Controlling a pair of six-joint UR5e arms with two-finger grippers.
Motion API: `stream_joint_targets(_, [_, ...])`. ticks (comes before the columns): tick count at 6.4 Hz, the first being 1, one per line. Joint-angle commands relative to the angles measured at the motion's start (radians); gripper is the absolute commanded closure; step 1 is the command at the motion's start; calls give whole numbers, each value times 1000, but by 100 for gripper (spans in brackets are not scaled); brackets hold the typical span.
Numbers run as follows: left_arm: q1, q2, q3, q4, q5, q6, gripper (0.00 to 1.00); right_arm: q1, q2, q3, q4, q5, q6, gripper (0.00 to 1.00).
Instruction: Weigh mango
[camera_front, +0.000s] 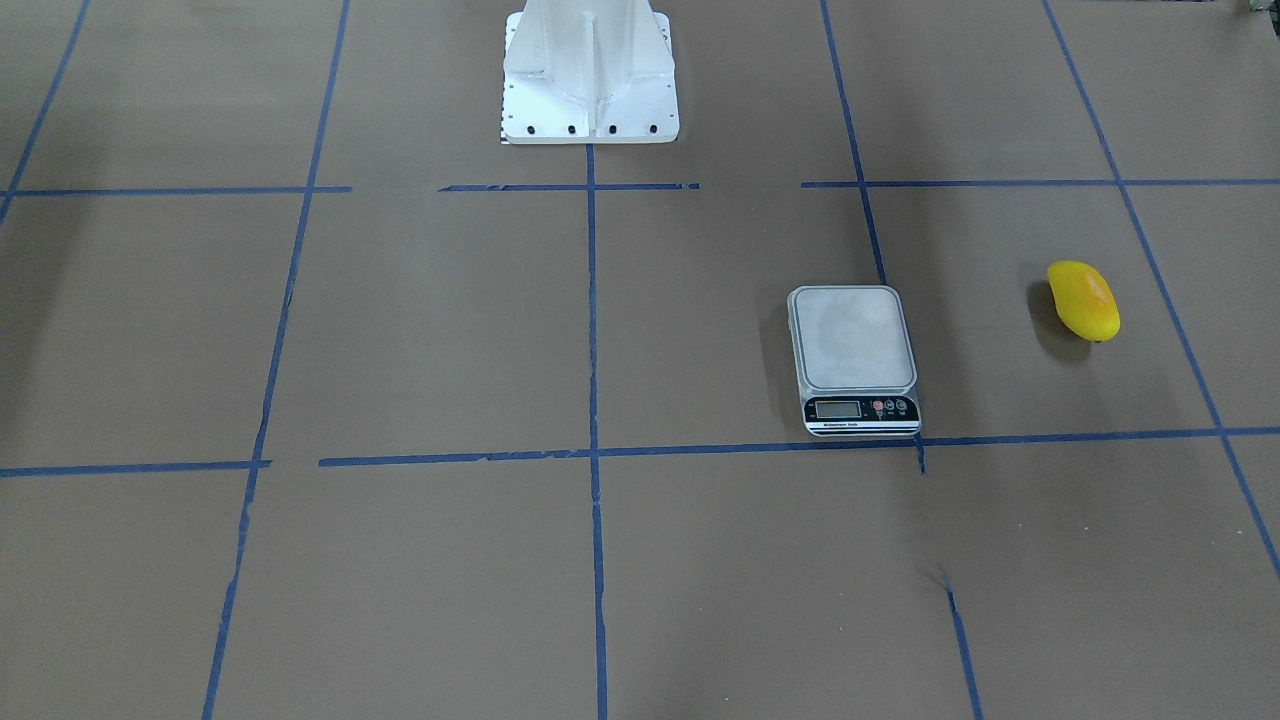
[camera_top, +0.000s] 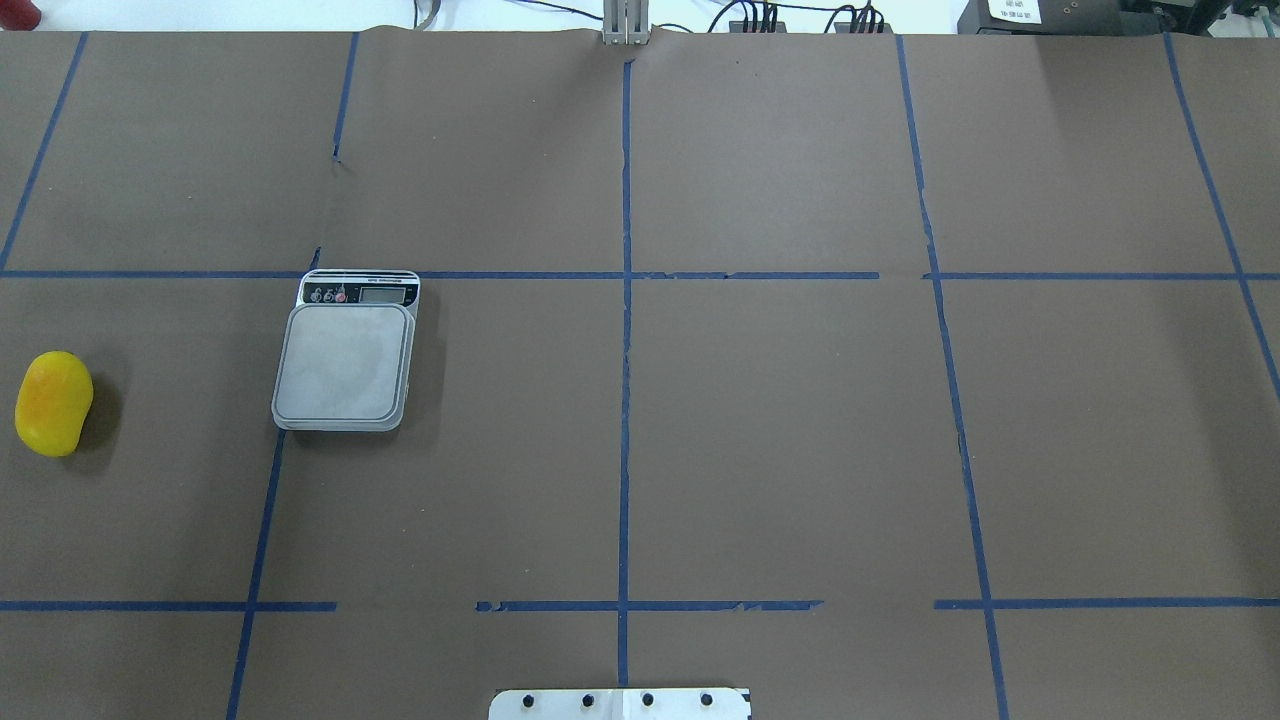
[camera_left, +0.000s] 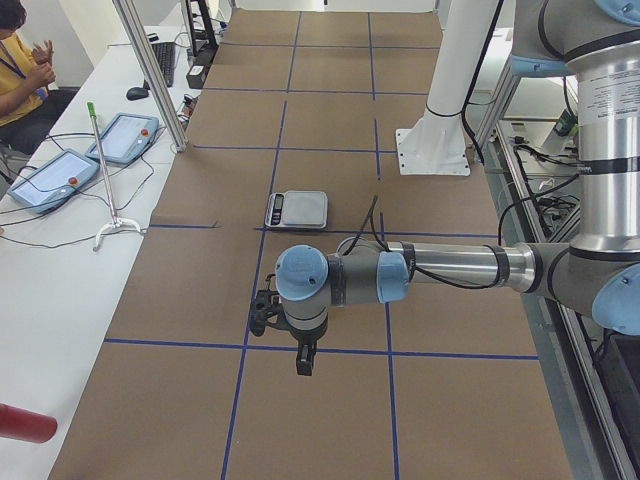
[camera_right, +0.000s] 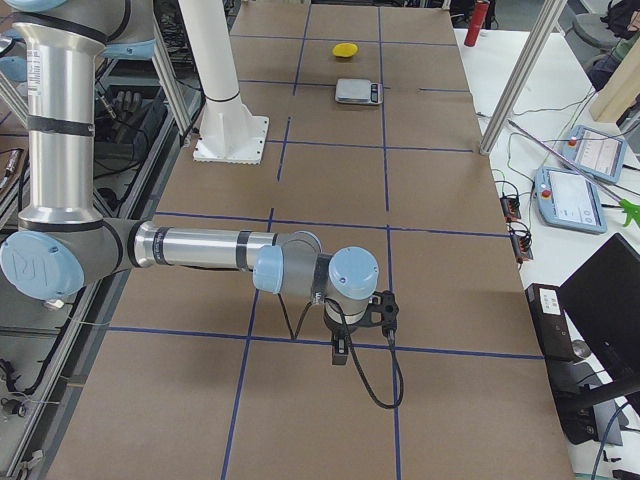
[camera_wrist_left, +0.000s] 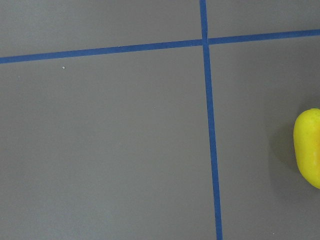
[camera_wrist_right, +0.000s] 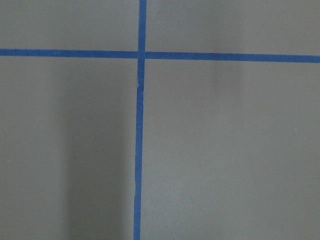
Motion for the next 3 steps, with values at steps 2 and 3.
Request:
stream_joint_targets(2, [6, 2, -6, -2, -2, 0, 0, 0, 0, 0, 0, 0, 0, 0])
stream_joint_targets(3, [6, 2, -6, -2, -4, -3, 0, 0, 0, 0, 0, 0, 0, 0])
